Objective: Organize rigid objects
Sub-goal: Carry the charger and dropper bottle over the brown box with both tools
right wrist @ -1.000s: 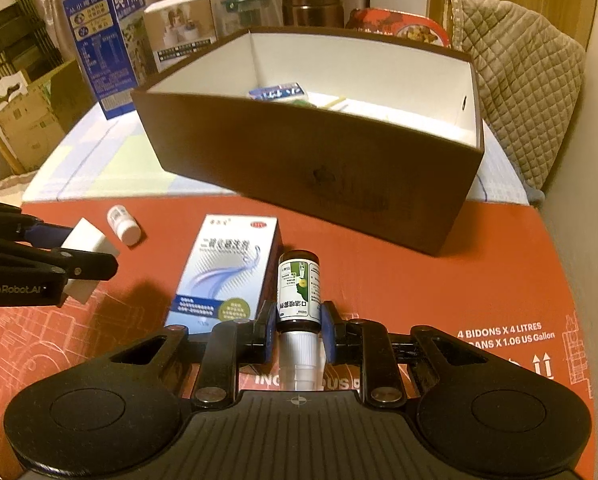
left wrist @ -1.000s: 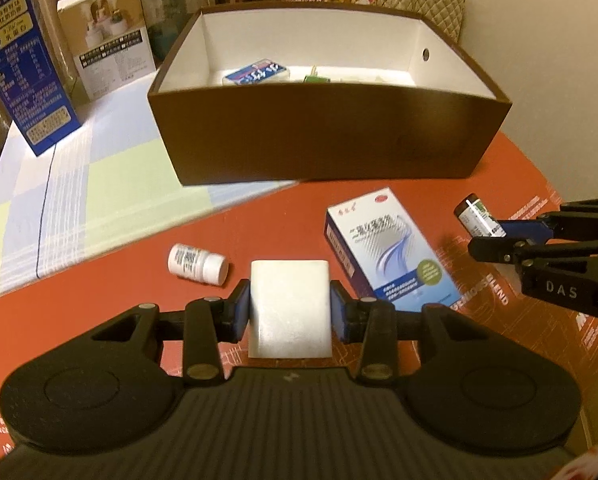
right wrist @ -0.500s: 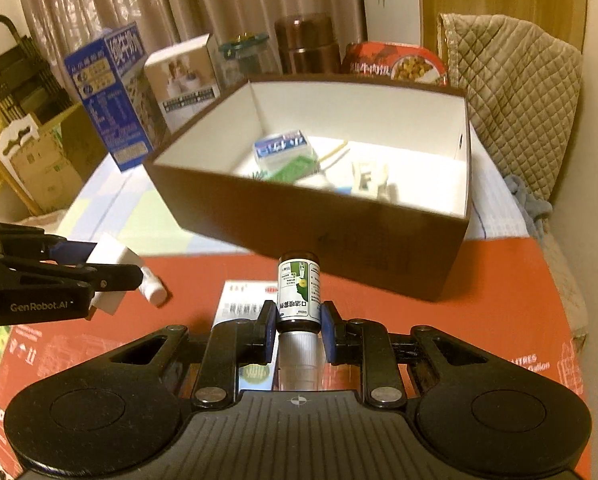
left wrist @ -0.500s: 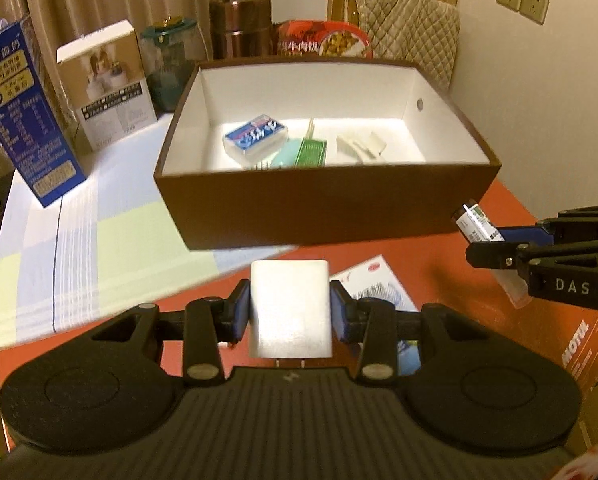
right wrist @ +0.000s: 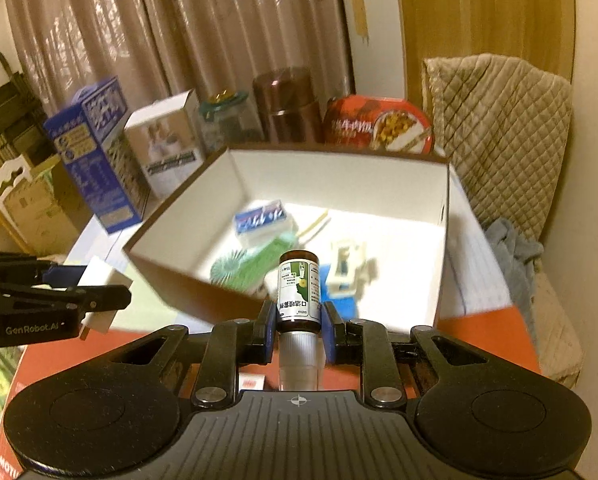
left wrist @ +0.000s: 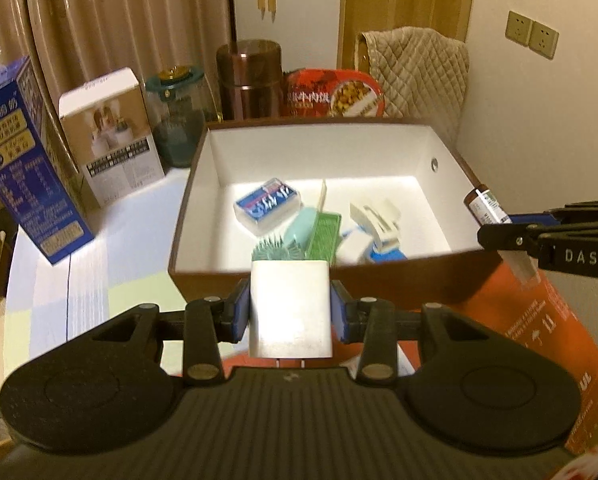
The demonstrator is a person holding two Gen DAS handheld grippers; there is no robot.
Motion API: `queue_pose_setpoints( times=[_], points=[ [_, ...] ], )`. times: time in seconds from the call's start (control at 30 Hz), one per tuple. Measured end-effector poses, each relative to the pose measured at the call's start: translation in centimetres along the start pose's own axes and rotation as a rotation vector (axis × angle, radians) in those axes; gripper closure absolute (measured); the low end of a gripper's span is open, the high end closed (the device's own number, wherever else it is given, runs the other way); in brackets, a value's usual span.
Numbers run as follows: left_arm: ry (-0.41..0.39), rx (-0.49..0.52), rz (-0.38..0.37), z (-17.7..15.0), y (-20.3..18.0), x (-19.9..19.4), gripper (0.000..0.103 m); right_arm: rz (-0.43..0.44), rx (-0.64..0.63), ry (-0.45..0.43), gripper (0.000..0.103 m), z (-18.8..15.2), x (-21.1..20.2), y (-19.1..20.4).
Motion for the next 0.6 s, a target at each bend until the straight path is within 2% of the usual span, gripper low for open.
queue_pose_setpoints(
  times=[0.3, 0.6],
  points=[
    [-0.022, 0.024, 0.02, 3.9, 0.1, 2.4, 0.067, -0.048, 0.032, -0.019, 0.083, 3.5, 2.3, -3.1],
    [0.006, 0.051, 0.042, 6.5, 0.4, 6.8, 0.067, -0.104, 0.05, 0.04, 0.083, 4.1, 6.5, -5.7]
  ],
)
Point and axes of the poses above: each gripper's, at about its wrist camera, not at the fingertips, and x roughly the way its jaws point, y to its left, z to its top, the point moved 4 cm from there along x, roughly the way its jaws point, and after that the axes turned 6 degrees about -x, right-handed, at the moved point
